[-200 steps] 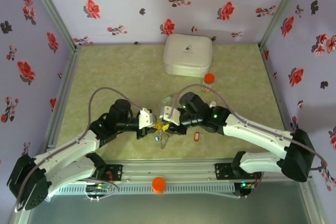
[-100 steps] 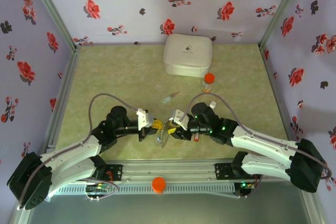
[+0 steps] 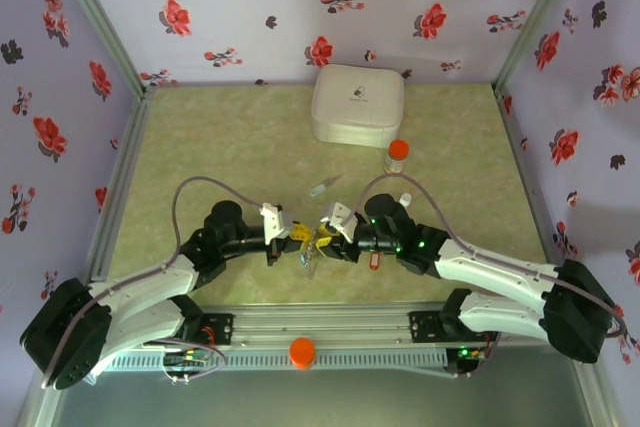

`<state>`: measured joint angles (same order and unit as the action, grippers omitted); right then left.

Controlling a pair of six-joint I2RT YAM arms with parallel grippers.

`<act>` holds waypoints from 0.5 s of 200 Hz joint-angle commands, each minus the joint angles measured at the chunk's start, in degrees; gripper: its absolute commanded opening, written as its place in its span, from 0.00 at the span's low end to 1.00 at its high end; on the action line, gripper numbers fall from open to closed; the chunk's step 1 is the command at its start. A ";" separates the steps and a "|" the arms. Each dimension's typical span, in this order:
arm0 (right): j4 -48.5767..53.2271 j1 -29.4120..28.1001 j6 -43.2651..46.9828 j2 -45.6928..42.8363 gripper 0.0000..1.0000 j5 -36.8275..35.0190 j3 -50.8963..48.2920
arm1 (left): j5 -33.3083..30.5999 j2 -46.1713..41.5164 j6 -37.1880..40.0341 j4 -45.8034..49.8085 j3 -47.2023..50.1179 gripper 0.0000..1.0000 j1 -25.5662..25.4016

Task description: Put the keys on the keyring

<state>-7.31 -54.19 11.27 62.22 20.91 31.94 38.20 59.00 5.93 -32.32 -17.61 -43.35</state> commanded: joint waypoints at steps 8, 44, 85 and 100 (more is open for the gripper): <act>-4.20 -0.81 -1.60 1.42 0.33 1.63 -0.80 | 3.75 1.71 1.47 0.86 -1.58 0.00 -1.12; -1.59 -0.79 -0.45 -0.06 0.33 1.16 -1.66 | 3.44 0.33 4.27 5.56 -2.56 0.00 -1.13; 6.13 -0.89 3.60 -3.05 0.32 -1.24 -2.76 | 1.87 -4.63 9.84 17.32 -5.08 0.00 -1.25; 6.27 -0.97 4.17 -3.74 0.31 -0.77 -3.19 | 1.62 -5.68 11.35 20.21 -5.75 0.00 -1.30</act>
<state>-4.19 -54.76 12.88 60.27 20.67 29.85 38.98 55.59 12.40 -20.49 -20.80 -44.36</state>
